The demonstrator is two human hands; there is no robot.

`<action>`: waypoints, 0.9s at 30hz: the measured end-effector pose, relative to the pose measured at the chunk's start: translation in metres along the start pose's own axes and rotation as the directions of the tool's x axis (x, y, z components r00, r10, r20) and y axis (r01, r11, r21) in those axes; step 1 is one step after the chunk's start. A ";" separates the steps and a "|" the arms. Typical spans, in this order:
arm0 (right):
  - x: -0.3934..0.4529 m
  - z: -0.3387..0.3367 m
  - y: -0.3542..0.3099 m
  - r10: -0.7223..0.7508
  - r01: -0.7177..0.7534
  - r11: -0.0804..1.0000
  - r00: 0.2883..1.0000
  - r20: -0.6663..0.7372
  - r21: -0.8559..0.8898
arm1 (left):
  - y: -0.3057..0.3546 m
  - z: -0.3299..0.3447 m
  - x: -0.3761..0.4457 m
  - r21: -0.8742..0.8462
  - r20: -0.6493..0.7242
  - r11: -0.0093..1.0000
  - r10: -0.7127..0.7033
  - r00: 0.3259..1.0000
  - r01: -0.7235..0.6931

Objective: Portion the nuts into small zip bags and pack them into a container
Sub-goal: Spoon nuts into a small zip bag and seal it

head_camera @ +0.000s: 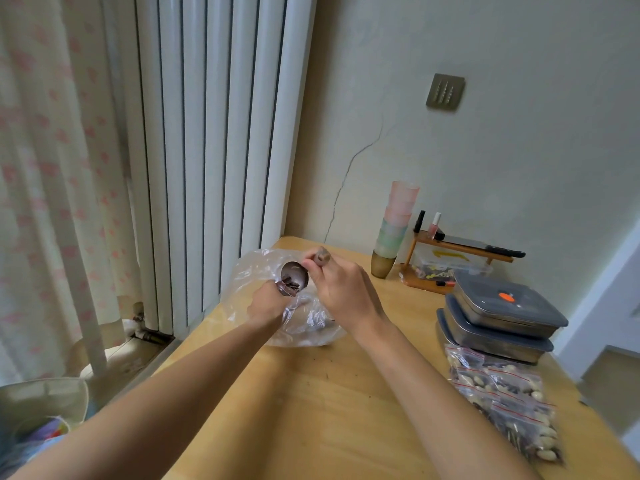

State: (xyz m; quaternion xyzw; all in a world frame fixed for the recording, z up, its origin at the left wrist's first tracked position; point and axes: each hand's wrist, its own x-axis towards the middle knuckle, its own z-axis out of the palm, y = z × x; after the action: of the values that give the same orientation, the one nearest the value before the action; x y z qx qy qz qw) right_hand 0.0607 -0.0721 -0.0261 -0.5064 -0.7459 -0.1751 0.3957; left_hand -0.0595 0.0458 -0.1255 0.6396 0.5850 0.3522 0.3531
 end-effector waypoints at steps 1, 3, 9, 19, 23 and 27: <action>0.001 0.000 0.001 0.010 -0.010 1.000 1.000 -0.006 0.009 | 0.003 -0.001 -0.003 0.001 -0.009 1.000 0.002 1.000 -0.002; 0.002 0.001 0.002 0.024 -0.023 0.999 1.000 -0.016 0.023 | 0.006 -0.003 -0.007 0.011 -0.033 1.000 0.000 0.999 0.001; 0.001 0.003 0.005 0.014 -0.011 1.000 0.995 -0.095 0.026 | 0.011 -0.005 -0.010 -0.012 -0.048 1.000 -0.013 0.999 0.013; 0.002 0.001 0.007 0.075 -0.070 0.997 0.987 -0.145 0.041 | 0.002 -0.009 -0.010 -0.073 0.010 0.993 0.089 0.996 -0.088; -0.002 -0.003 0.014 0.269 -0.276 0.961 0.953 -0.142 -0.035 | -0.001 -0.014 -0.010 0.181 0.142 0.972 0.122 0.982 -0.147; -0.014 0.000 0.029 0.452 -0.457 0.879 0.890 -0.069 -0.138 | -0.004 -0.010 -0.015 0.374 0.260 0.897 0.141 0.955 -0.234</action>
State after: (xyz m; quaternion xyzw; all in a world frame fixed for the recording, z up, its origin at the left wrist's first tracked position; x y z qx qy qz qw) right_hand 0.0891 -0.0680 -0.0408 -0.6923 -0.5841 -0.1420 0.3993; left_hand -0.0709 0.0313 -0.1249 0.7877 0.5359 0.1825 0.2430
